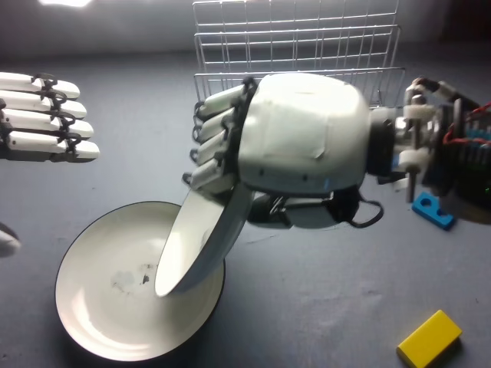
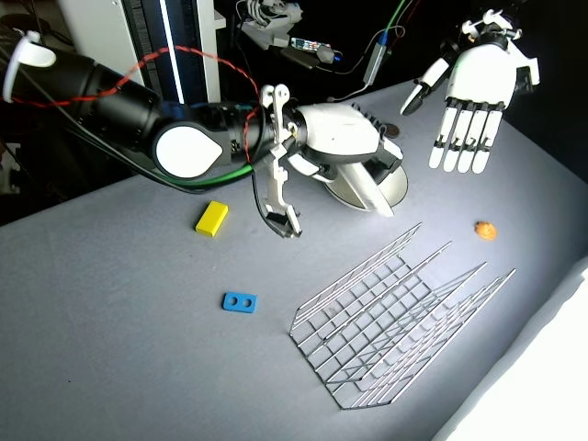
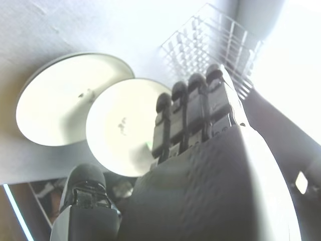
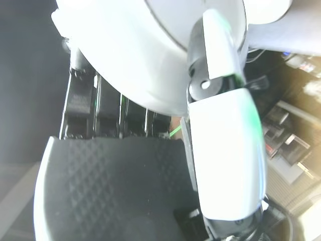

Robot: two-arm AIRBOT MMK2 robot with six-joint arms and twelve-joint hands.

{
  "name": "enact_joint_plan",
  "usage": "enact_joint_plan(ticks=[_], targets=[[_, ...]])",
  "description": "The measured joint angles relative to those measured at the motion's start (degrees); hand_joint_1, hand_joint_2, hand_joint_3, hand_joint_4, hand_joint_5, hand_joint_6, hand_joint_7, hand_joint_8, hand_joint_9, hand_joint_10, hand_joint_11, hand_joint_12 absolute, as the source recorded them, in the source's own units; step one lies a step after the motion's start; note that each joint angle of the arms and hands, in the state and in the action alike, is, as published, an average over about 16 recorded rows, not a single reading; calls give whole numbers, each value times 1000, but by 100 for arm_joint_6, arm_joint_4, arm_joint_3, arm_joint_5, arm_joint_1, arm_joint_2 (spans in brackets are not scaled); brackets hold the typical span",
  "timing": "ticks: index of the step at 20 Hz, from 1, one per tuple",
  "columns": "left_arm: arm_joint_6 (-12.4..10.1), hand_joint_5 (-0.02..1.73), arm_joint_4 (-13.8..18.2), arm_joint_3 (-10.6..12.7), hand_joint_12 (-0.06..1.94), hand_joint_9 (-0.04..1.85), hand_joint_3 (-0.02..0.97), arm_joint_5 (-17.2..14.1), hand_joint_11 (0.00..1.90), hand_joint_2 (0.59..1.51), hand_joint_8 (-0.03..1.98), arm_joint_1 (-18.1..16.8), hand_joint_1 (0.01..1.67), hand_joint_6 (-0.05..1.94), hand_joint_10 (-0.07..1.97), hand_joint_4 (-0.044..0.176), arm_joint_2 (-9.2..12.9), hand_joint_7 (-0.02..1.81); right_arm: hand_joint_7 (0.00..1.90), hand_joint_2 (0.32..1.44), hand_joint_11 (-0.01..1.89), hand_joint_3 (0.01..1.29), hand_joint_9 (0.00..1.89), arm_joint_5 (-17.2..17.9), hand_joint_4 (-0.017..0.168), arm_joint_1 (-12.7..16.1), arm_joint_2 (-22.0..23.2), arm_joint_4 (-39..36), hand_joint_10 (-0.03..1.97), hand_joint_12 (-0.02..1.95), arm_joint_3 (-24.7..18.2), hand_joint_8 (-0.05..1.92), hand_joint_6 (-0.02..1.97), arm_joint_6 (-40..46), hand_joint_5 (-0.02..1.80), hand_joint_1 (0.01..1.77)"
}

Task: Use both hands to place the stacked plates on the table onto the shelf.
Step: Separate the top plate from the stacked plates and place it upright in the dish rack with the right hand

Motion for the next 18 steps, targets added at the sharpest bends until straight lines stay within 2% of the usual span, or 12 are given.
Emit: enact_joint_plan(ticks=[9,13,18], targets=[[-3,142,554,288,14,77,9,-603,22,1129,4,-201,22,15,12,3,-4,125,803,1084,495,11,674,4,26,596,507,66,1253,1685,-70,1322,1261,1175,790,1133],[-5,134,754,389,14,71,9,-862,21,1130,4,-248,22,15,12,3,-33,117,803,1084,483,11,675,-164,25,952,645,74,1252,1698,47,1328,1272,1973,779,1132],[-5,137,925,473,14,72,9,-1082,21,1130,4,-312,22,15,12,3,-44,120,810,1084,469,11,679,-528,17,1402,735,56,1249,1710,306,1328,1286,3121,761,1134]])
